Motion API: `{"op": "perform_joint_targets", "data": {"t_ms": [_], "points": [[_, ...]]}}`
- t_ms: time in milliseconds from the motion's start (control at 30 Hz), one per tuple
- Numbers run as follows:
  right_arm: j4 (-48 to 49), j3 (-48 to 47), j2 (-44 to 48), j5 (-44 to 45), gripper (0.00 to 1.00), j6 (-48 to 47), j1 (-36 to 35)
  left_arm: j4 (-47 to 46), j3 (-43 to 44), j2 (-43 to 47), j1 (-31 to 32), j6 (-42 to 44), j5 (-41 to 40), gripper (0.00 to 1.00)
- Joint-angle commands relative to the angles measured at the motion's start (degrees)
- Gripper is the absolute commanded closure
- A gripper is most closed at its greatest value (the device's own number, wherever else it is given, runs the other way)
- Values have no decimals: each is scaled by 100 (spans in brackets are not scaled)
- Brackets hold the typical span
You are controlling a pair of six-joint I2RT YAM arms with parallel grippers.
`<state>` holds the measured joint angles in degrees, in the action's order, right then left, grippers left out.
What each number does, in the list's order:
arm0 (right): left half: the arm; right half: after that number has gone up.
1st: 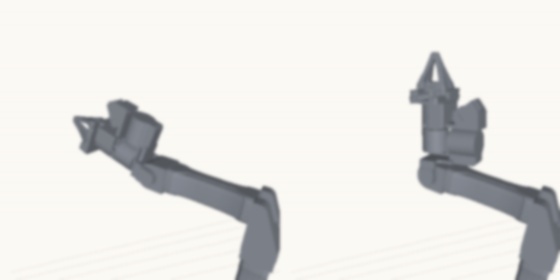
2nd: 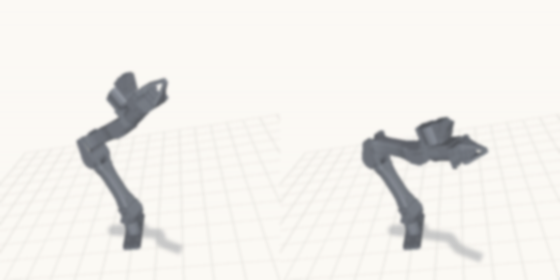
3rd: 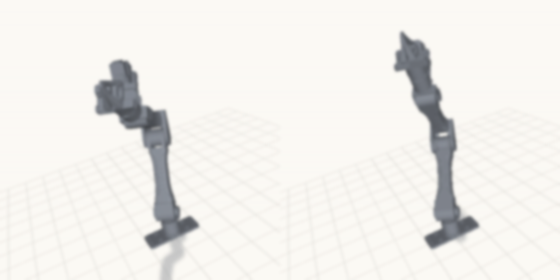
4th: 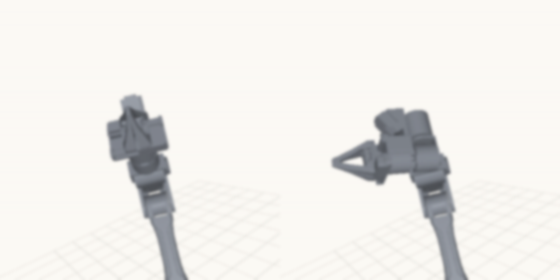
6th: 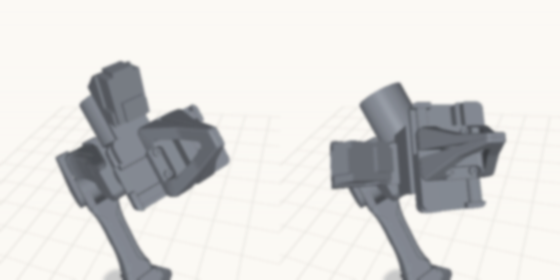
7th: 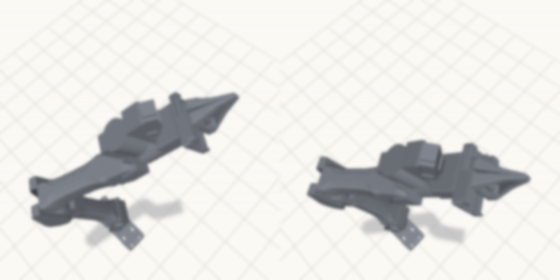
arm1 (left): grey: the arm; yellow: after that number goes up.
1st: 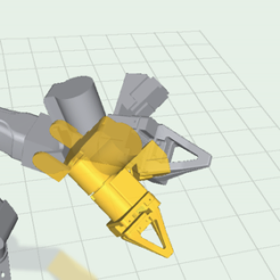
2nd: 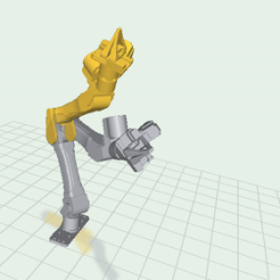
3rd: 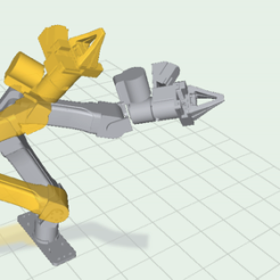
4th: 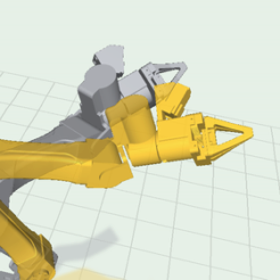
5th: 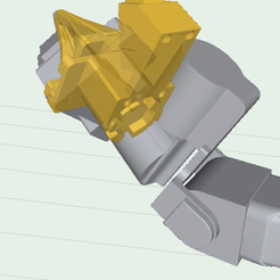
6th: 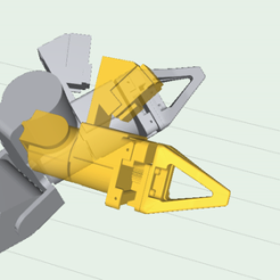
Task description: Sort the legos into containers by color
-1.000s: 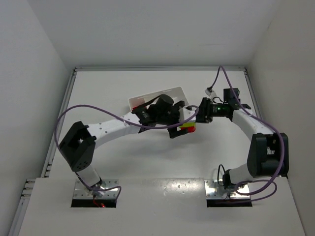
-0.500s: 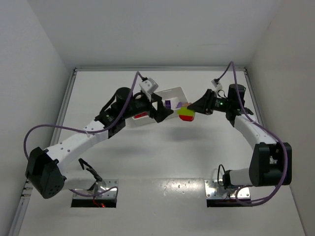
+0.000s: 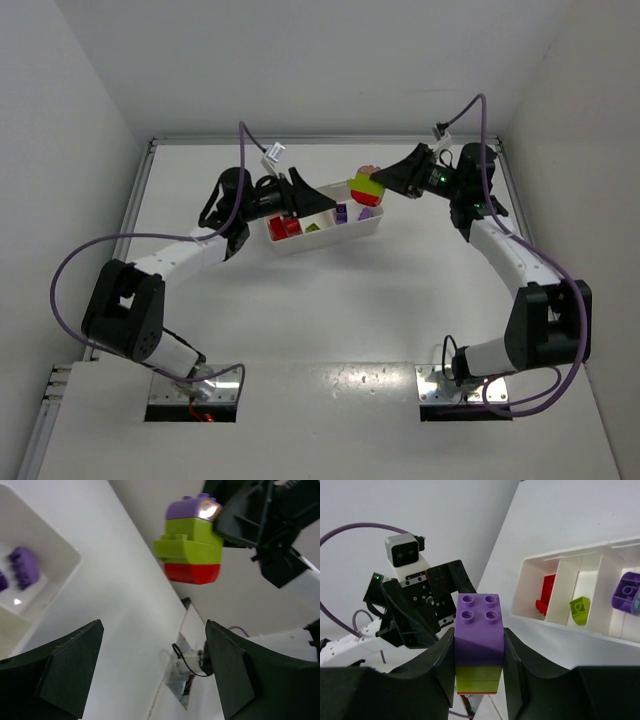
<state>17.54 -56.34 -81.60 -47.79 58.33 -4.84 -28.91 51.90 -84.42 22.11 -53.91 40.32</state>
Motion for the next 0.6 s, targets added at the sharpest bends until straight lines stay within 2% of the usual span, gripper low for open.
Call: {"op": "perform_joint_targets", "data": {"t_ms": [0,400,567], "points": [[311,-141,-31,77,100,320,-140,-1186,399,-39,232,-700,556,11],[311,-141,-31,-29,100,381,-245,-1899,575,-724,417,-928,723,11],[487,-141,30,-213,100,495,-298,-2031,628,-857,470,-928,838,17]]}}
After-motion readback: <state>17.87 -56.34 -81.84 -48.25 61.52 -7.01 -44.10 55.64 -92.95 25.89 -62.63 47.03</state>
